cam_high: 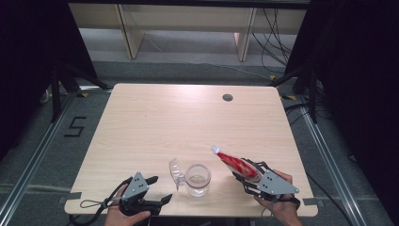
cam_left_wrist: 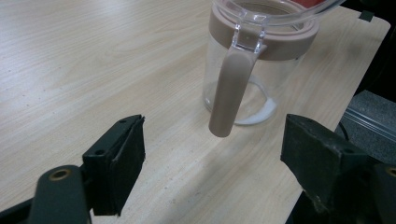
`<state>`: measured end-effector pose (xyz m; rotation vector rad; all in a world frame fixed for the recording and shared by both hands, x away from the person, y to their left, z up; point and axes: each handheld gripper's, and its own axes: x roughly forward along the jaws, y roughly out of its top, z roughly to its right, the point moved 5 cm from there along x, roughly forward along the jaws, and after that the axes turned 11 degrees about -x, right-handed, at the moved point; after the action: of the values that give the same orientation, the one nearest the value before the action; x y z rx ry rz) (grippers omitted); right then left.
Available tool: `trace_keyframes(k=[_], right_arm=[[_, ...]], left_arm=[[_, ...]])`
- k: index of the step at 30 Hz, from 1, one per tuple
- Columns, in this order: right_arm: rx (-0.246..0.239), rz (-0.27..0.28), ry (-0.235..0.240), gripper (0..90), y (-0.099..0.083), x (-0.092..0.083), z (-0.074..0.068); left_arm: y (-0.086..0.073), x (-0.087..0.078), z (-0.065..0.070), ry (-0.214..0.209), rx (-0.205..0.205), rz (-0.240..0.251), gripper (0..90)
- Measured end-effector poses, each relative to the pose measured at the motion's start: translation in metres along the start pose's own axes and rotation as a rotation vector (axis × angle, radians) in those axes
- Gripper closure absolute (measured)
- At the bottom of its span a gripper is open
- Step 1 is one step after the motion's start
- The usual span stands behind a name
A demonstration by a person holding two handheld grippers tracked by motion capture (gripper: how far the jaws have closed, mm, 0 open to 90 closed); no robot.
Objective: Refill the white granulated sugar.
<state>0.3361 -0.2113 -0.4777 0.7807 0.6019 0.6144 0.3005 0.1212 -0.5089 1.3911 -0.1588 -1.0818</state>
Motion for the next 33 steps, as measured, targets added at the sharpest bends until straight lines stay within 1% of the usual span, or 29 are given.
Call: trace_keyframes(k=[1, 2, 3, 4, 6, 7, 9, 10, 11, 12, 13, 14, 15, 16, 17, 18, 19, 20, 21, 22, 23, 24, 25, 26, 28, 30, 31, 32, 33], right_arm=[[0.006, -0.002, 0.001, 49.5, 0.0004, -0.0004, -0.0008], [-0.016, -0.008, -0.007, 49.5, -0.0001, -0.0002, 0.0002], [-0.045, -0.006, -0.002, 49.5, 0.0002, 0.0001, 0.0008], [-0.032, -0.004, 0.021, 49.5, 0.0012, -0.0003, -0.0014], [-0.054, -0.006, 0.013, 49.5, 0.0016, -0.0004, -0.0012], [-0.106, -0.027, 0.013, 49.6, 0.0007, 0.0003, 0.0003], [-0.106, -0.034, 0.019, 49.6, 0.0005, 0.0001, -0.0003], [-0.123, -0.045, 0.028, 49.6, 0.0001, 0.0005, 0.0005], [-0.122, -0.045, 0.043, 49.6, 0.0003, 0.0008, -0.0004], [-0.137, -0.047, 0.052, 49.6, 0.0006, 0.0008, -0.0005], [-0.158, -0.052, 0.054, 49.7, 0.0007, 0.0017, 0.0001], [-0.148, -0.047, 0.052, 49.6, 0.0017, 0.0023, -0.0013], [-0.156, -0.041, 0.067, 49.7, 0.0027, 0.0032, -0.0017], [-0.156, -0.043, 0.066, 49.7, 0.0027, 0.0035, -0.0016], [-0.179, -0.042, 0.073, 49.7, 0.0029, 0.0043, -0.0009], [-0.200, -0.057, 0.068, 49.7, 0.0019, 0.0045, -0.0001], [-0.205, -0.055, 0.073, 49.7, 0.0018, 0.0051, -0.0011], [-0.207, -0.071, 0.078, 49.7, 0.0005, 0.0045, -0.0021], [-0.242, -0.079, 0.075, 49.8, -0.0005, 0.0051, -0.0011], [-0.258, -0.090, 0.071, 49.8, -0.0015, 0.0050, -0.0013], [-0.260, -0.099, 0.070, 49.8, -0.0023, 0.0043, -0.0022], [-0.275, -0.102, 0.088, 49.8, -0.0021, 0.0045, -0.0031], [-0.285, -0.104, 0.090, 49.8, -0.0012, 0.0045, -0.0044], [-0.285, -0.104, 0.090, 49.8, -0.0012, 0.0045, -0.0044], [-0.318, -0.113, 0.081, 49.8, -0.0003, 0.0048, -0.0031], [-0.329, -0.125, 0.077, 49.9, 0.0004, 0.0035, -0.0041], [-0.352, -0.124, 0.081, 49.9, 0.0009, 0.0041, -0.0042], [-0.357, -0.130, 0.078, 49.9, 0.0011, 0.0033, -0.0052], [-0.375, -0.134, 0.074, 49.9, 0.0014, 0.0039, -0.0051]], left_arm=[[-0.0001, 0.0005, 0.0002, -0.007, 0.004, 0.000, 21.3], [0.0003, 0.0004, -0.0008, -0.008, 0.024, -0.002, 21.3], [0.0002, 0.0004, -0.0007, -0.008, 0.023, -0.002, 21.3], [0.0003, 0.0003, -0.0008, -0.008, 0.025, -0.001, 21.3], [0.0005, 0.0004, -0.0008, -0.007, 0.019, 0.001, 21.3], [-0.0005, 0.0007, 0.0001, -0.004, -0.006, -0.001, 21.3], [-0.0005, 0.0007, 0.0001, -0.005, -0.005, -0.001, 21.3], [-0.0004, 0.0015, 0.0005, -0.009, -0.012, 0.007, 21.3], [-0.0003, 0.0015, 0.0004, -0.010, -0.014, 0.007, 21.3], [-0.0002, 0.0015, 0.0004, -0.011, -0.015, 0.010, 21.3], [0.0006, 0.0009, -0.0015, -0.011, 0.017, 0.004, 21.3], [0.0005, 0.0009, -0.0017, -0.007, 0.015, 0.003, 21.3], [0.0003, 0.0007, -0.0019, -0.005, 0.017, 0.000, 21.3], [0.0002, 0.0007, -0.0018, -0.005, 0.017, -0.001, 21.3], [0.0001, 0.0007, -0.0016, -0.005, 0.017, -0.001, 21.2], [0.0000, 0.0009, -0.0017, -0.006, 0.020, -0.003, 21.3], [-0.0002, 0.0008, -0.0018, -0.001, 0.021, -0.006, 21.3], [-0.0004, 0.0010, -0.0019, -0.002, 0.021, -0.007, 21.3], [-0.0005, 0.0013, -0.0020, -0.002, 0.022, -0.007, 21.3], [-0.0005, 0.0017, -0.0022, -0.007, 0.023, -0.007, 21.2], [-0.0006, 0.0020, -0.0018, -0.008, 0.018, -0.006, 21.2], [-0.0007, 0.0020, -0.0018, -0.008, 0.018, -0.006, 21.3], [-0.0015, 0.0020, -0.0007, -0.005, -0.005, -0.006, 21.3], [-0.0015, 0.0020, -0.0007, -0.005, -0.005, -0.006, 21.3], [-0.0015, 0.0019, -0.0005, -0.006, -0.006, -0.005, 21.3], [-0.0013, 0.0014, -0.0009, 0.002, 0.002, -0.008, 21.3], [-0.0013, 0.0014, -0.0009, 0.001, 0.002, -0.007, 21.3], [-0.0013, 0.0014, -0.0010, 0.001, 0.002, -0.008, 21.2], [-0.0013, 0.0014, -0.0010, 0.001, 0.002, -0.008, 21.3]])
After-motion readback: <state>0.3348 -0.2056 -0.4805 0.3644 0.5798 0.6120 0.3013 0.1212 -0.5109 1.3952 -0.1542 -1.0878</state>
